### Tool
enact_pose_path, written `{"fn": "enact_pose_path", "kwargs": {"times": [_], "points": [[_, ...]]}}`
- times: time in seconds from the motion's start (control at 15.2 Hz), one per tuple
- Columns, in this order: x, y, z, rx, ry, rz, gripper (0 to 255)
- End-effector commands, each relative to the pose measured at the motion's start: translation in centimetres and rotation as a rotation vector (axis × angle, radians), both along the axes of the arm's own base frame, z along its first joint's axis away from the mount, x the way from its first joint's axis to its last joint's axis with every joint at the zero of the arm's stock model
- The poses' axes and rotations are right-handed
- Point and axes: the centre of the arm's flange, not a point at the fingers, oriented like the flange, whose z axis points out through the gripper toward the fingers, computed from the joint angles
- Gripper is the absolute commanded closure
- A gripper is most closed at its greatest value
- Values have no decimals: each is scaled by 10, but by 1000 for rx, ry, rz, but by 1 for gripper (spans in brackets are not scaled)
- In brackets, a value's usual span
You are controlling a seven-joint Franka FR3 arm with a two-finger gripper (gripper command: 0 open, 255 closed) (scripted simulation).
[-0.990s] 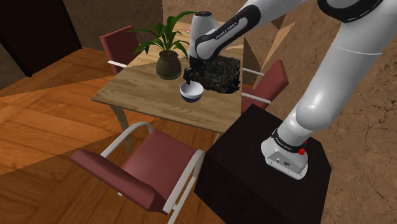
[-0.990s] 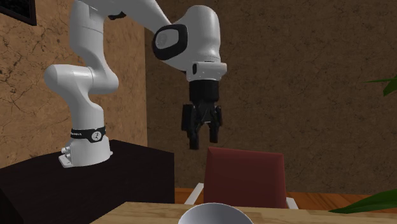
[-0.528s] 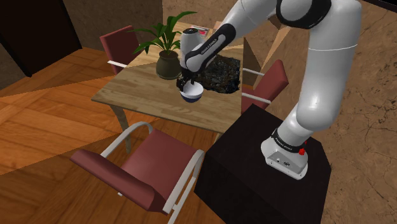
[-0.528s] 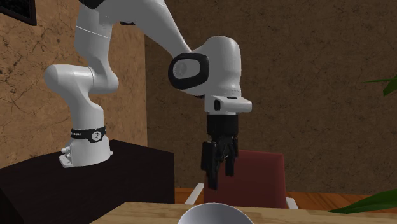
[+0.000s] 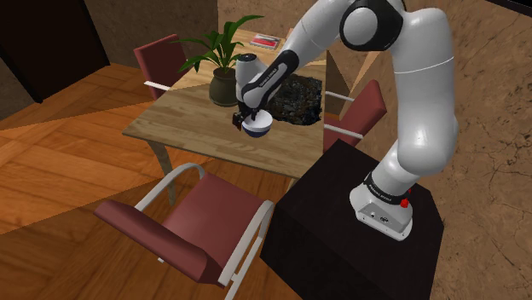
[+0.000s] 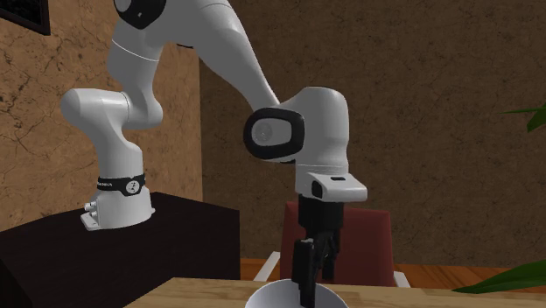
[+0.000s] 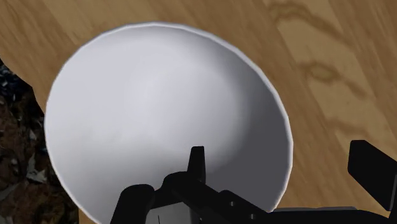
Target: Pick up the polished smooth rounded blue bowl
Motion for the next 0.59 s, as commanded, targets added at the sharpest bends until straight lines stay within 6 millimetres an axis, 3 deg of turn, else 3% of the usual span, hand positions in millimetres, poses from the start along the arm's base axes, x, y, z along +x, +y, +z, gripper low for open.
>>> {"fn": "enact_pose_path", "kwargs": {"times": [0.0,0.13,0.26,0.33,0.53], "points": [[1,0,-11,0,0,0,0],[1,0,-25,0,0,0,0],[1,0,-25,0,0,0,0],[1,0,-25,0,0,0,255],[1,0,-24,0,0,0,255]]}}
